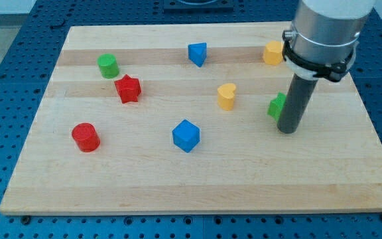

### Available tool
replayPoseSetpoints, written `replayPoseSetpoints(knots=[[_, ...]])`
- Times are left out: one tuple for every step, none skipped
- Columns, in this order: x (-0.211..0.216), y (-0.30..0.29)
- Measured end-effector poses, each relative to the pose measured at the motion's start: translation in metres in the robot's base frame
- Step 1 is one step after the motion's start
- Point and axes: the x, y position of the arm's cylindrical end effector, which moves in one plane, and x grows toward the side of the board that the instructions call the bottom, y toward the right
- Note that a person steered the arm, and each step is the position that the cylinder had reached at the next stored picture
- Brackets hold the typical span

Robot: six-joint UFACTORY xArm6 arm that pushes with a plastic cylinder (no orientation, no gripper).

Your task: Move the green star near to the yellow heart

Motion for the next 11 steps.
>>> replayPoseSetpoints(knots=[[-0.039, -0.012], [-0.047, -0.012], [-0.023, 0.01], [-0.012, 0.047], [-0.03, 0.063], [-0.061, 0.052], [-0.085, 0.024], [-0.108, -0.015], [-0.119, -0.044], [-0.12, -0.044], [-0.118, -0.019]])
